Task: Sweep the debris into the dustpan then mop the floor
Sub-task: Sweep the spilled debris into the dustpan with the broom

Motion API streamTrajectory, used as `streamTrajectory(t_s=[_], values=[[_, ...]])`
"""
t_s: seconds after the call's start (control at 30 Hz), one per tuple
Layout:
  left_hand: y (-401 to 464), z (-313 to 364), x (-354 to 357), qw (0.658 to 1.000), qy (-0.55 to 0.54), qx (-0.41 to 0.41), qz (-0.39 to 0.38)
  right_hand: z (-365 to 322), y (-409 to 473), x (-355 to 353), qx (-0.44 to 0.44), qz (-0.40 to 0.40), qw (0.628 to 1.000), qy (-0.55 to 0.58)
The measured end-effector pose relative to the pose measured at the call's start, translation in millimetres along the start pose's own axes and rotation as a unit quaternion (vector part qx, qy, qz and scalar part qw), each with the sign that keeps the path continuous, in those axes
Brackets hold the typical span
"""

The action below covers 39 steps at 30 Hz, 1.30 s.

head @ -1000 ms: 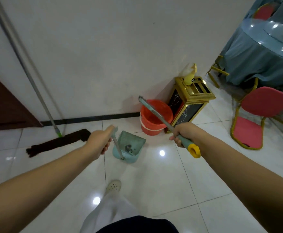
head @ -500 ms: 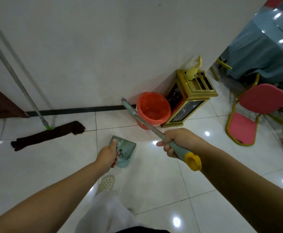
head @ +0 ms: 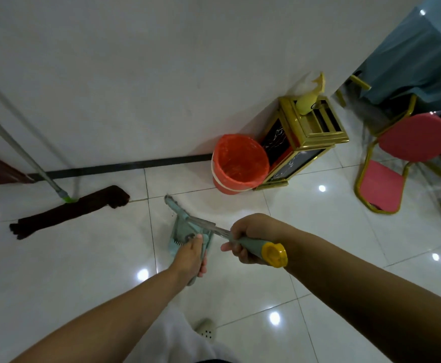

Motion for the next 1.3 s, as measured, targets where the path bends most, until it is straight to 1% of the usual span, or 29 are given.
streamTrajectory(t_s=[0.13,0.2,0.23,0.27,0.3,0.33,0.4,0.47,0.5,0.53,0.57,0.6,0.67,0.73,0.8,0.9,1.07,1.2,1.3], values=[[4,10,3,0.998,0.014,-0.032,-0.052,-12,4,-3,0.012,-0.003,1.000,-0.015],[10,10,1,0.995,-0.013,-0.070,-0.069,-18,4,-5,0.016,-0.015,1.000,-0.020],[13,8,-3,0.994,-0.008,-0.085,-0.073,-21,4,-4,0.019,-0.023,0.999,-0.023],[14,6,-10,0.992,0.016,-0.100,-0.077,-23,4,-4,0.021,-0.030,0.999,-0.026],[18,1,-16,0.989,0.064,-0.105,-0.079,-25,3,-4,0.021,-0.035,0.999,-0.029],[21,-1,-24,0.986,0.111,-0.093,-0.078,-26,2,-3,0.020,-0.041,0.998,-0.034],[28,2,-34,0.980,0.175,-0.030,-0.086,-30,0,-1,0.011,-0.051,0.998,-0.047],[36,1,-43,0.967,0.241,0.015,-0.085,-34,-1,1,0.002,-0.059,0.996,-0.059],[40,5,-47,0.946,0.314,0.047,-0.068,-35,-2,2,-0.002,-0.061,0.996,-0.065],[45,11,-50,0.914,0.393,0.089,-0.047,-36,-3,3,-0.006,-0.062,0.996,-0.071],[46,19,-51,0.885,0.446,0.132,-0.019,-37,-3,5,-0.009,-0.065,0.995,-0.077],[46,29,-50,0.866,0.466,0.179,0.003,-38,-4,7,-0.013,-0.069,0.994,-0.084],[49,43,-40,0.838,0.481,0.259,0.002,-39,-5,11,-0.019,-0.082,0.992,-0.093],[55,47,-28,0.813,0.498,0.301,-0.034,-39,-5,14,-0.018,-0.092,0.991,-0.094],[63,48,-19,0.799,0.507,0.316,-0.068,-39,-7,17,-0.014,-0.100,0.991,-0.085],[70,45,-14,0.794,0.506,0.322,-0.098,-40,-11,19,-0.011,-0.112,0.992,-0.056],[65,43,-8,0.815,0.452,0.342,-0.119,-42,-14,21,-0.015,-0.126,0.991,-0.030],[63,44,0,0.821,0.439,0.344,-0.123,-49,-18,19,-0.063,-0.131,0.989,-0.040],[65,41,3,0.830,0.427,0.336,-0.126,-48,-18,15,-0.082,-0.134,0.987,-0.041]])
Point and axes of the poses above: each hand's wrist, its own y-axis towards the middle knuckle, its own x-axis out of the palm, z = x × y, the point moved 9 cm from there along y, towards the middle knuckle, and after that the axes turned 9 degrees about y, right-handed, at the moved point
